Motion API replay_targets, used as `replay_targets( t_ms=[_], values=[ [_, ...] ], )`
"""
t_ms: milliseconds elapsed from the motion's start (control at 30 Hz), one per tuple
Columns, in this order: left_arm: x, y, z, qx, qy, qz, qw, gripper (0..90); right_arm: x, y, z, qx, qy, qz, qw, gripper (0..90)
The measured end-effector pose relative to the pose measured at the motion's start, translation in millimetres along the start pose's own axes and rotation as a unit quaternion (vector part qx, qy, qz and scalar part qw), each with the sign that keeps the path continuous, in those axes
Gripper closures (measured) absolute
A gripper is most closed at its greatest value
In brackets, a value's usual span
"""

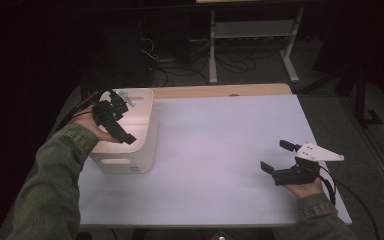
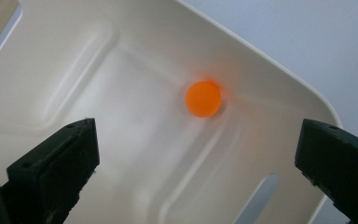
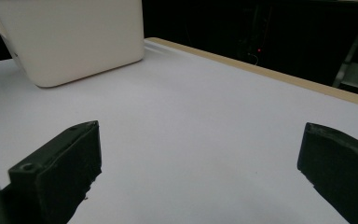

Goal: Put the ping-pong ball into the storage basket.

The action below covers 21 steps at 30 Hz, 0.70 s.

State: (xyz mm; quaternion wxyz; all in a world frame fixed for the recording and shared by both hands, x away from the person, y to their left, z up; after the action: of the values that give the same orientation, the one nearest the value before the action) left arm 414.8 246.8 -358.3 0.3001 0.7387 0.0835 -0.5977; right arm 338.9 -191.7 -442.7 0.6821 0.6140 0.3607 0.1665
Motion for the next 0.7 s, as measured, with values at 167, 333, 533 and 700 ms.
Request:
replay_targets(
  t_ms=[167, 333, 533, 700],
  values=[
    [-7.1, -0.2, 2.4, 0.002, 0.004, 0.010, 0.9999, 0.0, 0.0, 0.1, -0.3, 0.000, 0.000, 0.000, 1.0000, 0.0],
    [-14.7, 0.2, 3.9, 0.004, 0.002, 0.027, 0.9996, 0.0, -0.4, 0.0, -0.4, 0.000, 0.000, 0.000, 1.0000, 0.0],
    [-22.6, 0.9, 6.9, 0.008, 0.003, 0.045, 0.9989, 0.0, -0.9, 0.1, -0.4, 0.001, 0.000, 0.000, 1.0000, 0.0],
    [-26.8, -0.2, 8.8, 0.009, 0.002, 0.057, 0.9984, 0.0, -0.9, 0.1, -0.6, 0.001, 0.000, 0.000, 1.0000, 0.0]
  ],
)
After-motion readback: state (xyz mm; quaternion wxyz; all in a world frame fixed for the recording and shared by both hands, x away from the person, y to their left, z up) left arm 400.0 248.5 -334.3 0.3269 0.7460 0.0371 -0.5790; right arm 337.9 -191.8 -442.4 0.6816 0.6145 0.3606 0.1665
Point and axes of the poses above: each handheld gripper's, and its own axes: x roughly forward along the jaws, y roughly out of its top, z roughly to its right, the point moved 8 cm from there along x, roughly forward along the jaws, and after that the axes turned 1 degree about y, right-handed, at the moved point
